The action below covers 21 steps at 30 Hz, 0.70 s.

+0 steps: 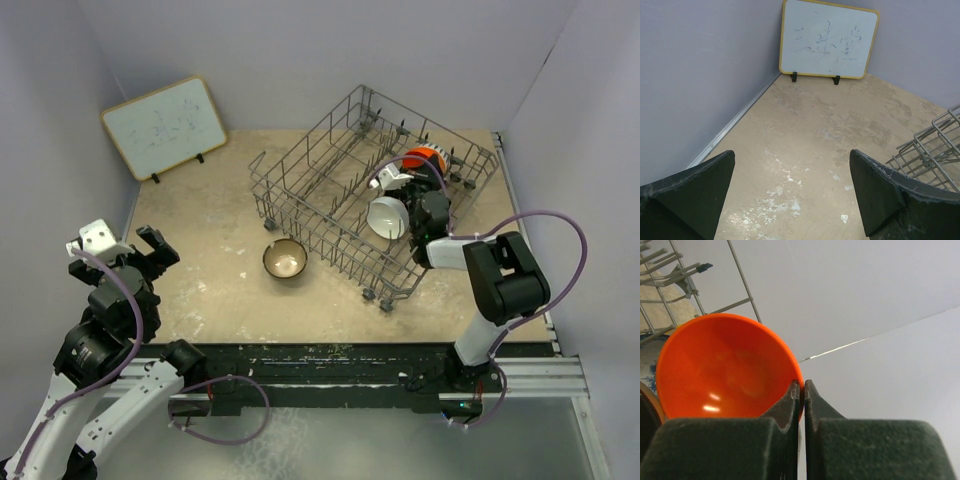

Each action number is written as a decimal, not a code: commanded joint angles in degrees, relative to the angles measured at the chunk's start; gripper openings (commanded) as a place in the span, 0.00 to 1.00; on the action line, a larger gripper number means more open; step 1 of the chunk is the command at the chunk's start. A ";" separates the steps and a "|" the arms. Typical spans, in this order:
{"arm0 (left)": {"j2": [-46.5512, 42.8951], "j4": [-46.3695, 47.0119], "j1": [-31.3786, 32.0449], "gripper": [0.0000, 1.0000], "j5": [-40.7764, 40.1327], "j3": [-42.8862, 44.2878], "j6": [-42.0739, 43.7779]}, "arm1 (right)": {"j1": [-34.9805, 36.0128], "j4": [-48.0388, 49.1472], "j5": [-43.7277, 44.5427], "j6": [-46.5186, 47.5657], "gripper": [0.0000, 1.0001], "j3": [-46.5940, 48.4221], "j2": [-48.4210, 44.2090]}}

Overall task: Load the bowls into the dish rack
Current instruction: Place the bowl in the dish rack.

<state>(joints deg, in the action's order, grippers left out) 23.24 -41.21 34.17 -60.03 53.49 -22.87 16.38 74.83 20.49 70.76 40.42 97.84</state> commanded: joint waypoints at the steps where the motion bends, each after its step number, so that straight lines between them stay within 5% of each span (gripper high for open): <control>1: 0.65 1.55 0.19 0.99 -0.63 0.47 0.44 | 0.14 -0.77 0.08 3.29 0.03 1.03 0.97; 21: 0.73 1.85 0.18 0.99 -0.88 -0.33 0.33 | 1.90 -3.20 4.14 12.39 0.05 0.19 4.20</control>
<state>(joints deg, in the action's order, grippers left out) 23.66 -41.21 34.17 -60.10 53.49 -22.94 18.44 73.14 20.71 79.77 40.51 100.77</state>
